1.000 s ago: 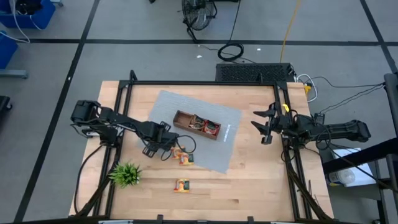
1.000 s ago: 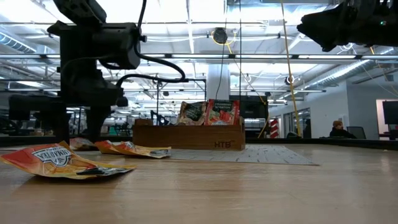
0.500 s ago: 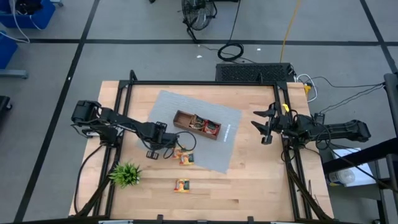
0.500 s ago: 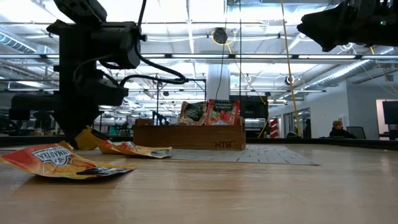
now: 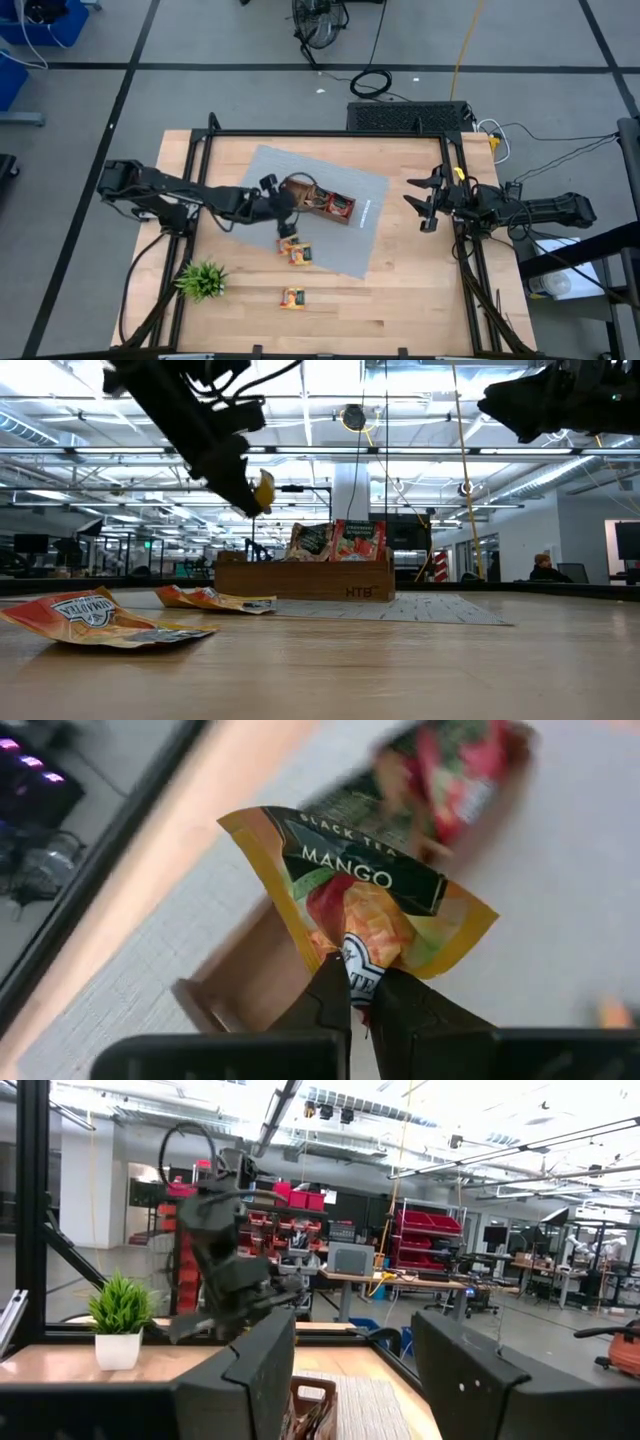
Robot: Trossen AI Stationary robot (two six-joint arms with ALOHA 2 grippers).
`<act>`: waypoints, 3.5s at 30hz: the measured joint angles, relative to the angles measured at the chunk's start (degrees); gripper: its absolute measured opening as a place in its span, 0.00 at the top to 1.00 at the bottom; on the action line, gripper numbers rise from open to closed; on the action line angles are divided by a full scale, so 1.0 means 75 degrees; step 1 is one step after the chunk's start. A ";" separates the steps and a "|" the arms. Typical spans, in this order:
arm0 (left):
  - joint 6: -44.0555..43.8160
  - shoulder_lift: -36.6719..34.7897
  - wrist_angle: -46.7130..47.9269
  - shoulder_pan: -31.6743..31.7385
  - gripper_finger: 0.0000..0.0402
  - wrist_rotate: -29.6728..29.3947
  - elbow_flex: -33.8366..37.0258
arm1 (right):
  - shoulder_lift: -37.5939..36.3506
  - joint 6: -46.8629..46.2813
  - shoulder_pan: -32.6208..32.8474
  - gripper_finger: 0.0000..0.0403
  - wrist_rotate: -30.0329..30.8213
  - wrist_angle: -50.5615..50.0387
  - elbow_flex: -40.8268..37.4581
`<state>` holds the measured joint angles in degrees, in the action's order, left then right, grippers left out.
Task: Pick & Place Tea
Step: Put the yellow tea bag into the wooden organizer
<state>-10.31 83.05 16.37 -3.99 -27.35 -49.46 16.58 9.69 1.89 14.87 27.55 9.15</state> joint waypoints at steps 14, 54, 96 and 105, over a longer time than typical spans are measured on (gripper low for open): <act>-0.1666 0.0552 -0.3697 0.1214 0.96 -0.0331 0.1778 | 0.0084 0.0000 0.0000 0.54 0.0019 -0.0114 0.0003; -0.1836 0.1423 -0.4725 0.1268 0.58 0.0509 0.1806 | 0.0280 0.0000 0.0000 0.54 0.0003 -0.0343 0.0003; 0.1404 0.1447 0.1571 -0.0832 0.16 0.4742 -0.1082 | 0.0376 0.0000 0.0000 0.54 0.0003 -0.0396 0.0006; 0.1736 0.3068 0.2541 -0.0771 0.15 0.4121 -0.2451 | 0.0376 0.0000 0.0000 0.54 0.0000 -0.0370 0.0006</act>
<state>2.71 106.06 35.43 -9.77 3.56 -67.85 19.40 9.69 1.89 14.87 24.77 9.19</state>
